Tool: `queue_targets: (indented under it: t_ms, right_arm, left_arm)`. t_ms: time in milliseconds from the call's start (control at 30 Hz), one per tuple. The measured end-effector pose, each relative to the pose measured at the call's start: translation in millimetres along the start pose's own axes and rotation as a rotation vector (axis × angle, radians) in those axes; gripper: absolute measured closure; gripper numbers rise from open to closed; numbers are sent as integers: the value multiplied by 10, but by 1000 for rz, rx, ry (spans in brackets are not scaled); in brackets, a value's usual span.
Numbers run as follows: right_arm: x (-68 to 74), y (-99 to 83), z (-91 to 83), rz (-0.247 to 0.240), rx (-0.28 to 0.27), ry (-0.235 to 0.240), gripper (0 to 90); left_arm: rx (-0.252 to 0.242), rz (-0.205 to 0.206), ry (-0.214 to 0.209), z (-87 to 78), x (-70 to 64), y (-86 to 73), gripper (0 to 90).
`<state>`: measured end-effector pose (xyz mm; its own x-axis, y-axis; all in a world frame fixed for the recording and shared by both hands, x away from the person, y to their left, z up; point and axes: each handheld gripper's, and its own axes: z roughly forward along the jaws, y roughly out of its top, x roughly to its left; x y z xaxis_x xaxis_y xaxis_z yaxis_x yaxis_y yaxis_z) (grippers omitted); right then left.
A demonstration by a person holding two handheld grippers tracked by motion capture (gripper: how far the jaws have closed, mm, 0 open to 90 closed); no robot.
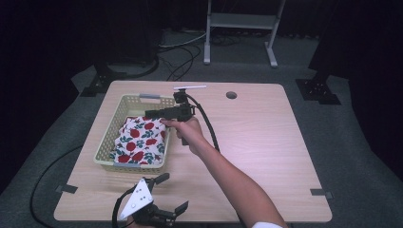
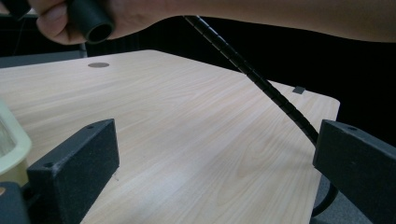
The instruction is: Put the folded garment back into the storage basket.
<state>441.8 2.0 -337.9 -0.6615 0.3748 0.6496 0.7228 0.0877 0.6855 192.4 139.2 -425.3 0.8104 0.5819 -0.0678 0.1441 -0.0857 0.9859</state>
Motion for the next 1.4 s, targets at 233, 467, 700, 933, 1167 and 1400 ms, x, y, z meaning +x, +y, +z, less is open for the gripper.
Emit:
queue_targets:
  t_ms: [233,467,700,933,1167,1400]
  right_arm:
    - [-14,-52,-185,9,-7,64,48]
    - [-22,-92,-333,-3,-7,102,31]
    - [-48,-113,-456,-10,-13,98,32]
    - [-106,-181,-619,-10,-28,84,32]
    - [-131,-220,-794,-12,-43,62,32]
    - [-152,-259,-897,-14,-51,49,32]
  left_arm:
    - [5,3,-2,17,-7,0,0]
    - [2,1,-3,11,2,2,0]
    - [-3,-4,6,2,11,5,0]
    - [1,-5,1,5,11,2,0]
    - [6,-6,1,9,10,-3,0]
    - [2,-6,6,1,13,-1,0]
